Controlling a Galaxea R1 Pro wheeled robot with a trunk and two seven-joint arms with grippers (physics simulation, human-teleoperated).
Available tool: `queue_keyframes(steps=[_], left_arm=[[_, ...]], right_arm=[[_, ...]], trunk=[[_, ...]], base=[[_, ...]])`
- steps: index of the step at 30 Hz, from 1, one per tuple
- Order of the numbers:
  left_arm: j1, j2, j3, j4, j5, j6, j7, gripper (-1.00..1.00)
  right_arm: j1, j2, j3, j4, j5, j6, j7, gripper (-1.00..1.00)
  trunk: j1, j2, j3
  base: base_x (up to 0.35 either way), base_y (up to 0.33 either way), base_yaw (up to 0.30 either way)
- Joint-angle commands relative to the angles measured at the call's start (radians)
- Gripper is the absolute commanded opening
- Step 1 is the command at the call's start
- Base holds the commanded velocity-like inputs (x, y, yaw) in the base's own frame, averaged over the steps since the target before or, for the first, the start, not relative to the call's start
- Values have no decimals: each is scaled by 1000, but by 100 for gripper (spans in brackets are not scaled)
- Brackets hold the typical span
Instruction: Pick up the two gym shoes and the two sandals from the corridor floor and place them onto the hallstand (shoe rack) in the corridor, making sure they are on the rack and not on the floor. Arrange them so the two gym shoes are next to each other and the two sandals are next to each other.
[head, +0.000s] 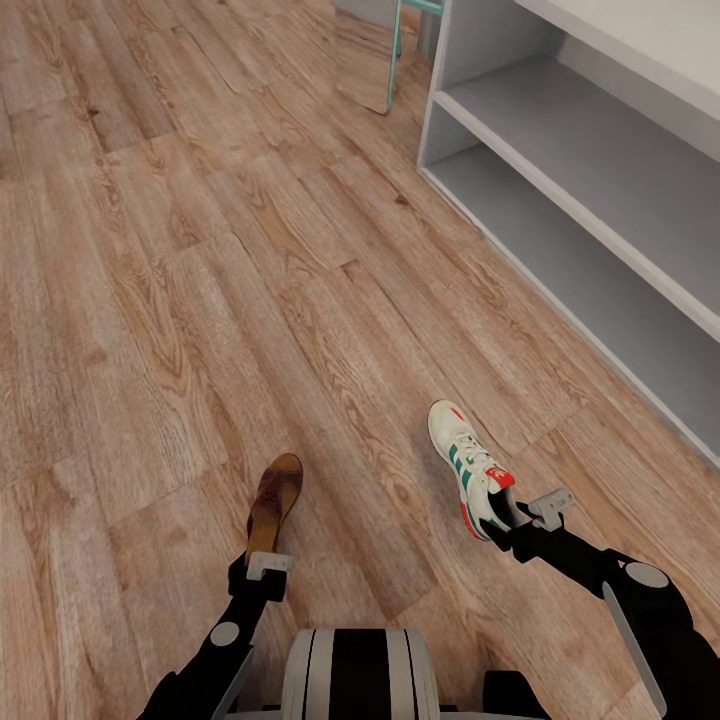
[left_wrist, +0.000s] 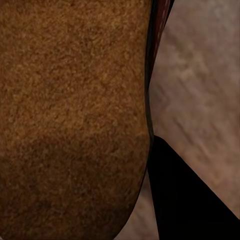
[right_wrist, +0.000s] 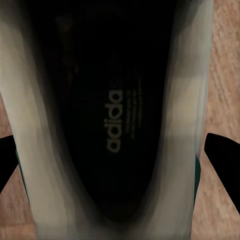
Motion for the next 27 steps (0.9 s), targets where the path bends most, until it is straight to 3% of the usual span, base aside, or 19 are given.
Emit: queue_keyframes(steps=[1,5,27], left_arm=[[0,1,-4,1,-10,-1,10,-100],[0,1,-3,1,-10,-2,10,-100],[0,-7,2,8,-7,4,16,-100]], right_arm=[[0,0,-2,-1,2,6,5,-100],[0,0,-2,-1,1,6,5,-100],[0,0,-3,-2,3,5,4,-100]], trunk=[[0,0,0],[0,0,0],[-10,5,85]], base=[[0,0,0],[0,0,0],[0,0,0]])
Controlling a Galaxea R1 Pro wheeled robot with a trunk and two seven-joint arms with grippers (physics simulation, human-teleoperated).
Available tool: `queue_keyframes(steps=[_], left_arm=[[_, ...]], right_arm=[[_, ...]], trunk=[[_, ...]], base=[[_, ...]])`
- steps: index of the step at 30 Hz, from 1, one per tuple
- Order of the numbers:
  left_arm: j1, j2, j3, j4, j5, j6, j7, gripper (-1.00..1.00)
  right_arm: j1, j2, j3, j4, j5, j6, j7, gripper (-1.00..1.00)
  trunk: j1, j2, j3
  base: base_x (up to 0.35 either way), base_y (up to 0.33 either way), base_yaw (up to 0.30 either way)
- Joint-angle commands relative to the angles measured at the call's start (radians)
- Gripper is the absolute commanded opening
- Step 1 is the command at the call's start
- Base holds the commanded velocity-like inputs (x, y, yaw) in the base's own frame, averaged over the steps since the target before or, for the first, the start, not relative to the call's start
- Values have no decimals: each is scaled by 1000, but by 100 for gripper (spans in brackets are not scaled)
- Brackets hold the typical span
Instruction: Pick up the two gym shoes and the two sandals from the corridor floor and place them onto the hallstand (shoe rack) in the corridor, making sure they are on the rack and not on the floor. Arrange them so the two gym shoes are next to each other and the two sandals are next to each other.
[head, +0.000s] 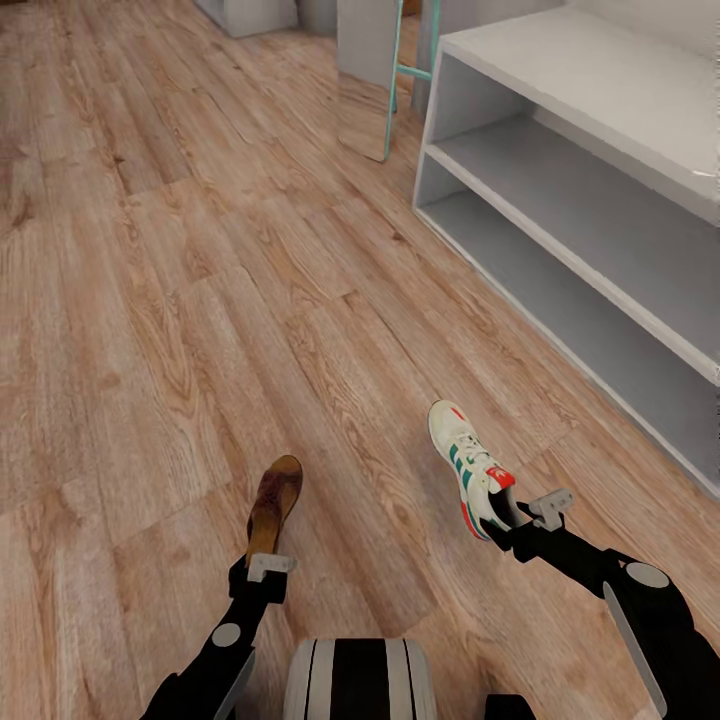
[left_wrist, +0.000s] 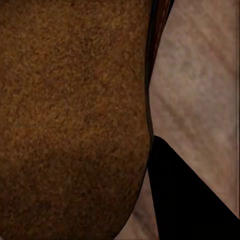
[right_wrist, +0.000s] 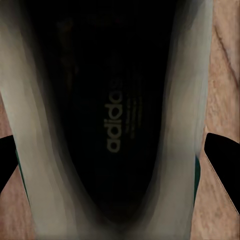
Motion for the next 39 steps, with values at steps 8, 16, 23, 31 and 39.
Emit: queue_keyframes(steps=[8,16,23,31,39], left_arm=[[0,1,-3,-4,-7,1,51,-100],[39,7,13,3,-5,-3,60,-100],[203,11,169,8,40,-140,55,-100],[265,15,171,1,42,-160,53,-100],[295,18,172,-13,42,-206,54,-100]], right_arm=[[1,0,-3,-2,2,7,5,-100],[1,3,-3,3,6,7,2,-100],[5,2,-26,1,23,2,-60,-100],[117,5,-36,59,38,-144,-178,-100],[209,38,-87,235,35,-423,-223,-100]], trunk=[[-4,2,31],[-7,4,61],[-10,5,99],[-14,7,142],[-18,9,186]], base=[[0,0,0],[0,0,0],[0,0,0],[0,0,0],[0,0,0]])
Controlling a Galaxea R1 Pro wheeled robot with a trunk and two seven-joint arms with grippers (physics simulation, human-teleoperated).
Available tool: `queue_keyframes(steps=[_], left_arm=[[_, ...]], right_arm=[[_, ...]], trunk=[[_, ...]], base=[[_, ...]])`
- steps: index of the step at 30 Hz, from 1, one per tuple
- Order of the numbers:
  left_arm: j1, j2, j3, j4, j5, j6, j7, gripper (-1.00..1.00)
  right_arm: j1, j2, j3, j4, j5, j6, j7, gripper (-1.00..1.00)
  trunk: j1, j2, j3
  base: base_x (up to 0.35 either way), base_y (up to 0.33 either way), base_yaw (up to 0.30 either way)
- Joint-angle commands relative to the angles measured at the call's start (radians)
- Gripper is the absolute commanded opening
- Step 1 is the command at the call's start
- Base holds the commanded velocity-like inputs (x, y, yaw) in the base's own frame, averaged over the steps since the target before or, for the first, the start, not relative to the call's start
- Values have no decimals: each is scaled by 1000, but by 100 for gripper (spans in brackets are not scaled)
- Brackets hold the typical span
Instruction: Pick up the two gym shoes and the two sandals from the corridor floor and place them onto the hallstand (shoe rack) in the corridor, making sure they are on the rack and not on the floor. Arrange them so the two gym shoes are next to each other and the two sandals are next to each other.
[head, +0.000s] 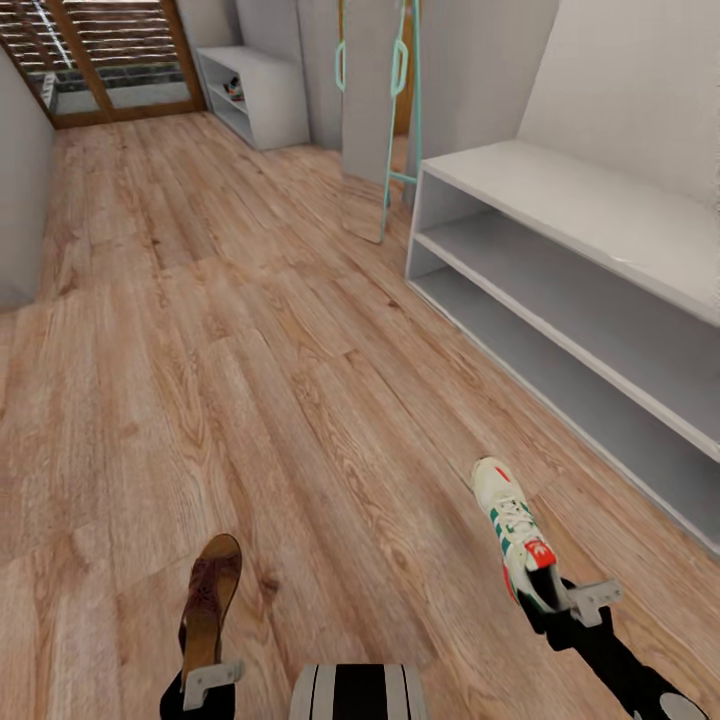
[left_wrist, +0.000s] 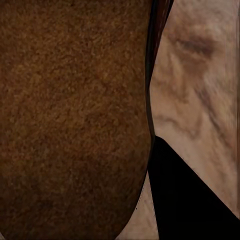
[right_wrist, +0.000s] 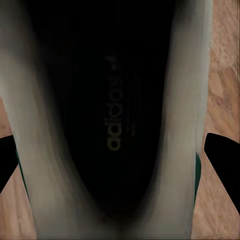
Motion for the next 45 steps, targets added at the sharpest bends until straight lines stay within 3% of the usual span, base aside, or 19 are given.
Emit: queue_keyframes(steps=[1,7,16,19,20,23,45], left_arm=[[1,-1,2,2,-4,-18,3,-100],[3,-1,2,5,-4,-47,5,-100],[4,-1,2,9,-6,-53,6,-100],[9,-2,2,11,-6,-54,5,-100],[14,-2,2,10,-5,-54,5,-100],[14,-2,1,10,-4,-54,4,-100],[15,-4,-1,15,-3,-54,2,-100]], right_arm=[[4,13,-13,43,5,-53,-4,-100],[10,42,-39,218,4,-215,-38,-100],[11,47,-44,474,4,-398,-59,-100],[12,48,-44,509,4,-407,-78,-100],[12,50,-43,522,4,-407,-154,-100],[12,67,-43,535,5,-408,-191,-100],[12,77,-41,559,7,-408,-201,-100]], trunk=[[-1,0,5],[-3,1,38],[-7,4,87],[-9,4,103],[-9,5,109],[-10,5,125],[-20,10,245]], base=[[0,0,0],[0,0,-7],[0,0,-52],[0,0,-60],[0,0,-41],[0,0,-14],[0,0,-1]])
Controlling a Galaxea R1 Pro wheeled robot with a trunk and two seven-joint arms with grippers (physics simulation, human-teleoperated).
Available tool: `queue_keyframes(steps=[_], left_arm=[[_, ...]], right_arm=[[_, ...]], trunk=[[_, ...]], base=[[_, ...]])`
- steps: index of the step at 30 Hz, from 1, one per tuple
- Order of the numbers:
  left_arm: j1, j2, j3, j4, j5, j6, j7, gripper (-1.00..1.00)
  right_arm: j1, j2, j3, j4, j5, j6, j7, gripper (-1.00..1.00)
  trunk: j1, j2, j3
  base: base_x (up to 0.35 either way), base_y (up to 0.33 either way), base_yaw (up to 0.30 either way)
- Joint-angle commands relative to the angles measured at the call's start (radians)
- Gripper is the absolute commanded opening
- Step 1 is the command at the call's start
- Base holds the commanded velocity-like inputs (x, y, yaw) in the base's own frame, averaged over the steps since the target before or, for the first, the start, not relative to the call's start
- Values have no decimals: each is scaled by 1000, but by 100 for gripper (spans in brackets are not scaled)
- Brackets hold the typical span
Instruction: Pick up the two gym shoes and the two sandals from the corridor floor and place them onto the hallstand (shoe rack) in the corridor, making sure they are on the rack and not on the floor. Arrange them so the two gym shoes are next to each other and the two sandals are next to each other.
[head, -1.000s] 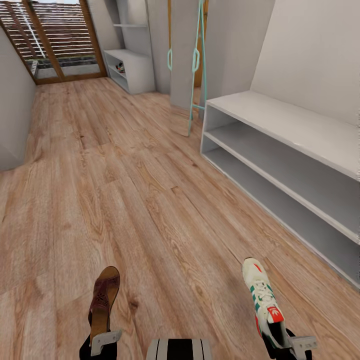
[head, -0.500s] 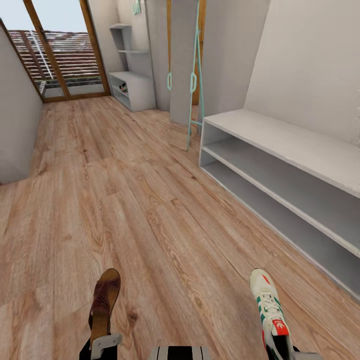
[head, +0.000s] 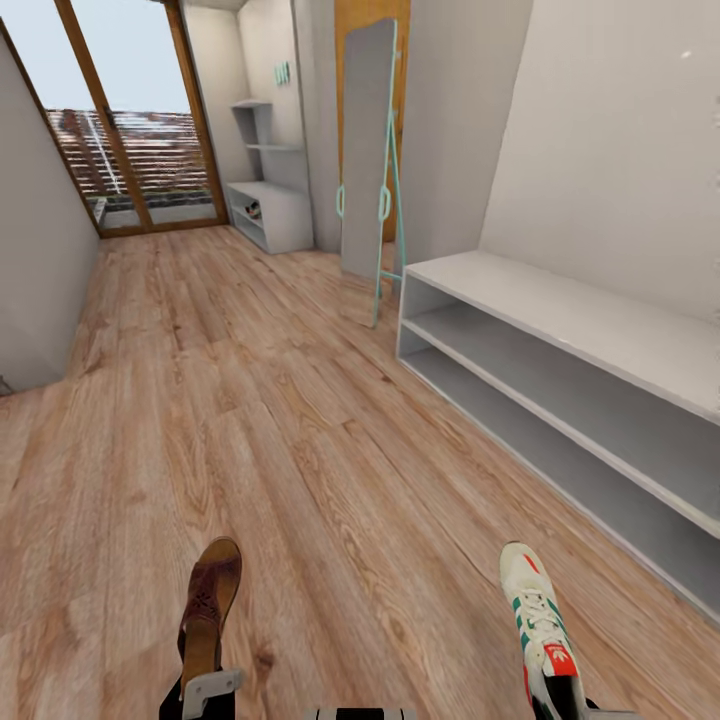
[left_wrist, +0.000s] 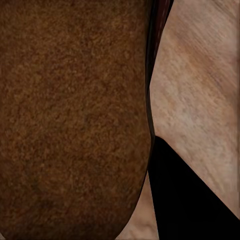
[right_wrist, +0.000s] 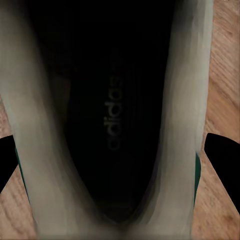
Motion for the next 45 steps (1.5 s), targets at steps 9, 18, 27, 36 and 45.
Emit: queue_keyframes(steps=[9,18,27,36,45], left_arm=[[0,-1,2,1,-5,-2,2,-100],[0,-2,2,1,-5,-2,-5,-100],[0,-2,2,1,-5,-2,-5,-100],[0,-2,2,1,-5,-2,-5,-100],[0,-2,2,1,-5,-2,-6,-100]], right_arm=[[-1,1,-6,22,5,-21,7,-100],[-1,1,-4,31,8,-52,10,-100],[-1,1,-3,40,7,-53,11,-100],[-1,4,-2,39,9,-52,14,-100],[-1,31,-3,38,10,-53,11,-100]], trunk=[[-4,2,48],[-8,4,97],[-12,6,140],[-33,42,172],[-68,105,200]], base=[[0,0,0],[0,0,0],[0,0,0],[0,0,0],[0,0,84]])
